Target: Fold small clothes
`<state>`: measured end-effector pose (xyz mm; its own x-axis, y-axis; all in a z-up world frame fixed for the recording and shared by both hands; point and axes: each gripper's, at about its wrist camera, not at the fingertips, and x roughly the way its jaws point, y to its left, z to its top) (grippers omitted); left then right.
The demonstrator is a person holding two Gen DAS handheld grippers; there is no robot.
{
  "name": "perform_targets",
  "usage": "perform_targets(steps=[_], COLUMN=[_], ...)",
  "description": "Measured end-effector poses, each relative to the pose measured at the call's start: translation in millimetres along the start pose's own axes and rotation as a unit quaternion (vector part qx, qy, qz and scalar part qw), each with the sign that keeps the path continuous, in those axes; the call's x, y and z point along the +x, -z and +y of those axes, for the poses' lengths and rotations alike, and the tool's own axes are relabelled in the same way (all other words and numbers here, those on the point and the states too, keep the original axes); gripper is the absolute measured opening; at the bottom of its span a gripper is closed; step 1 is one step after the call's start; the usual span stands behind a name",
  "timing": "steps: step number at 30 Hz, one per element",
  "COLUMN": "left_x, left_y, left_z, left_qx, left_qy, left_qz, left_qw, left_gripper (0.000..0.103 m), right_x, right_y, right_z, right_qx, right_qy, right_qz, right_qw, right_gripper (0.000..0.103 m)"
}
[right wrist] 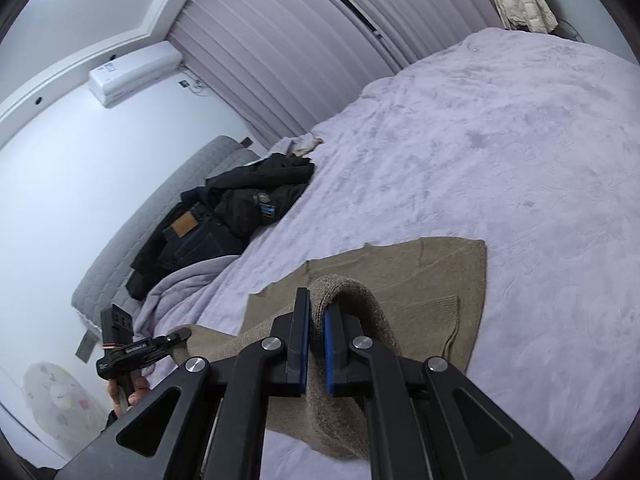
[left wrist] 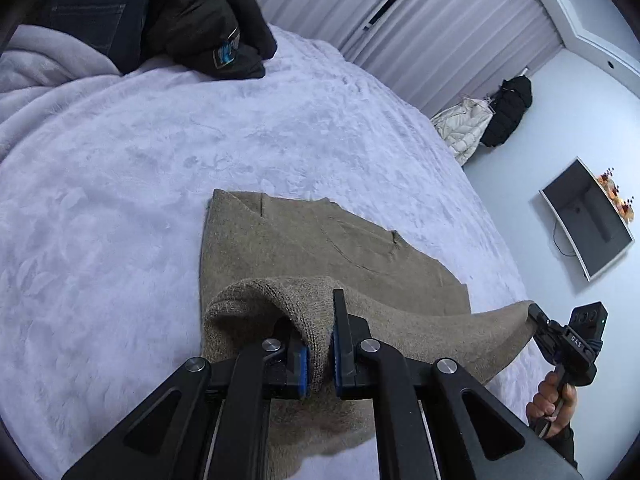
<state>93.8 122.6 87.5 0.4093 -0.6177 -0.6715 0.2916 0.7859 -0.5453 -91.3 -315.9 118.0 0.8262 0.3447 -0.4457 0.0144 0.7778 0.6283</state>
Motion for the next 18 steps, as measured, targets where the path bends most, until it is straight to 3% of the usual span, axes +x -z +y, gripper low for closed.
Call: perform_targets(steps=[6,9,10,12,13,14,15,16,17,18], left_x=[83,101,98,84,70,53,38,26,18,9], left_y=[-24,-23,-21,-15,-11,-4,2,7,14,22], left_z=[35,54,57,63,65,65,64,63,63,62], left_qx=[-0.037,-0.067,-0.069,-0.077,-0.081,-0.081,-0.076,-0.065,-0.058,-0.060], left_qy=[-0.034,-0.012,0.005,0.041,0.053,0.051,0.036,0.029,0.027,0.025], left_qz=[0.071,0.093,0.091,0.090,0.076,0.049,0.029,0.024,0.028,0.028], left_qw=[0.9962,0.9934,0.9934,0.9921,0.9924,0.9943,0.9960,0.9972,0.9976,0.9975], left_gripper=[0.010,0.010,0.020,0.056,0.091,0.103,0.103,0.103,0.103,0.103], right_x=[75,110,117,118,111,102,91,78,64,47], right_y=[-16,-17,-16,-13,-11,-9,-5,0,5,12], right_z=[-56,-78,-85,-92,-91,-88,-83,-77,-70,-61], right_qx=[0.046,0.058,0.067,0.081,0.081,0.075,0.065,0.052,0.038,0.021], right_qy=[0.079,0.121,0.128,0.120,0.115,0.113,0.113,0.116,0.120,0.124], right_qz=[0.048,0.095,0.109,0.120,0.116,0.111,0.107,0.101,0.092,0.076], right_qw=[0.995,0.986,0.983,0.982,0.983,0.984,0.986,0.987,0.988,0.989], right_gripper=[0.007,0.008,0.008,0.010,0.016,0.028,0.039,0.066,0.078,0.078])
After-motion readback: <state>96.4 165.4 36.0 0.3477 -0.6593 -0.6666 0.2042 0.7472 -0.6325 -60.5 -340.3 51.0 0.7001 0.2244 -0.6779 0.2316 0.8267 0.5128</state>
